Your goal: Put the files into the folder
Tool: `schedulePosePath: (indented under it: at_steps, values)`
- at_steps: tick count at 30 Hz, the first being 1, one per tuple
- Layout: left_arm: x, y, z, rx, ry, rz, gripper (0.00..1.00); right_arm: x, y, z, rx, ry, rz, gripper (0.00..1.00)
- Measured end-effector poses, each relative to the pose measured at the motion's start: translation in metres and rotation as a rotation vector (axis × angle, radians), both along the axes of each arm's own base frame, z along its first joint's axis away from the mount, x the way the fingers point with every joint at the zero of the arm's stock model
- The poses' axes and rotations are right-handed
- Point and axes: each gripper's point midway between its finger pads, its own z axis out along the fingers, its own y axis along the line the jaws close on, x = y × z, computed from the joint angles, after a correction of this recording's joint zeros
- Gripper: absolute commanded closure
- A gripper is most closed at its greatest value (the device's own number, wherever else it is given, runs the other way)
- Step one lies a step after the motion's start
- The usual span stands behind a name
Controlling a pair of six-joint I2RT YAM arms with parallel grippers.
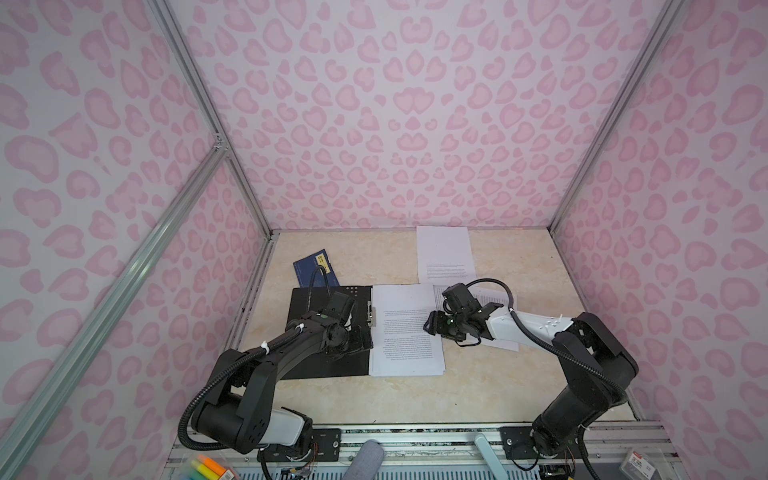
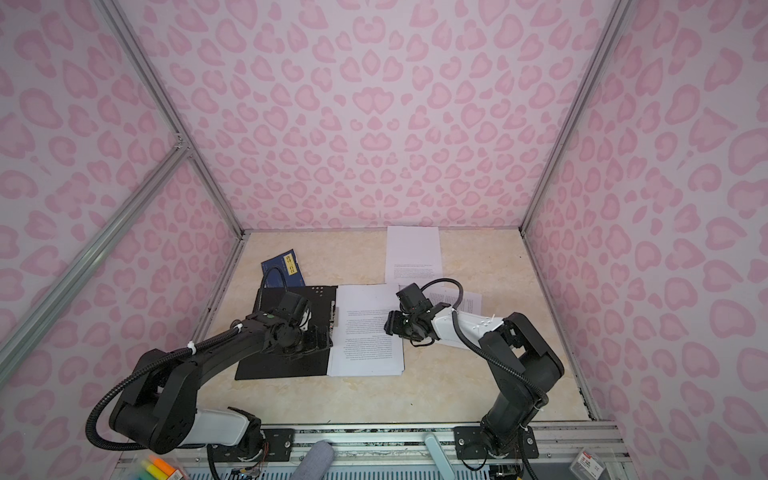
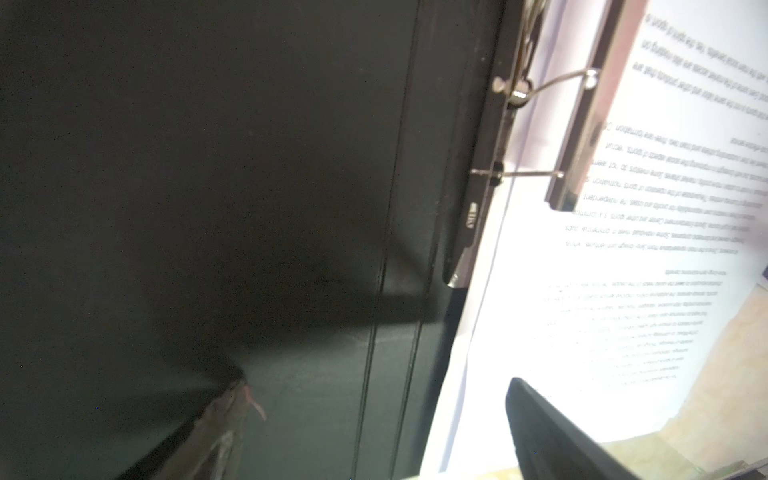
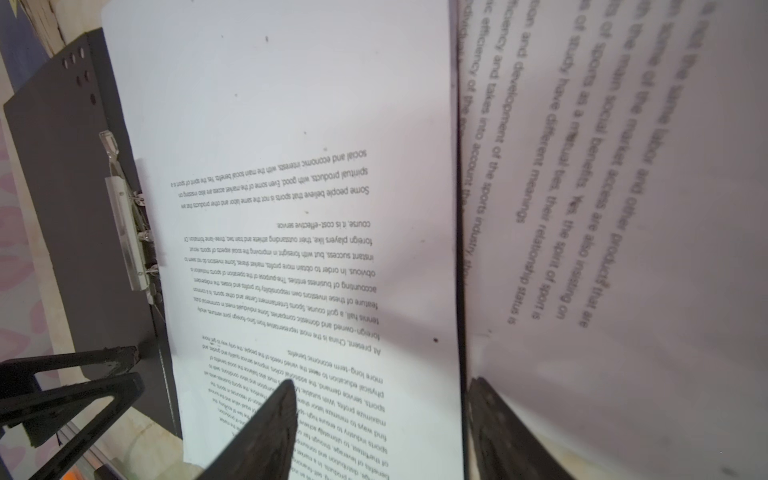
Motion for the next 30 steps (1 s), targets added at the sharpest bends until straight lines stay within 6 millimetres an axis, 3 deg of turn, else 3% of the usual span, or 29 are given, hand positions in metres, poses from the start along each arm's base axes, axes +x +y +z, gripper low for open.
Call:
schedulePosePath:
  at_steps: [21, 26, 30]
  values:
    - [0.0, 0.0, -0.002, -0.005, 0.0, 0.01, 0.02, -0.001, 0.009, -0.001, 0.013, 0.005, 0.019, 0.34]
    - [0.002, 0.0, 0.007, -0.008, -0.013, 0.009, 0.02, 0.014, -0.015, 0.007, 0.01, -0.018, -0.052, 0.31]
    - [0.014, -0.004, 0.037, -0.033, -0.09, -0.005, 0.02, 0.037, -0.055, 0.017, -0.003, -0.044, -0.136, 0.29]
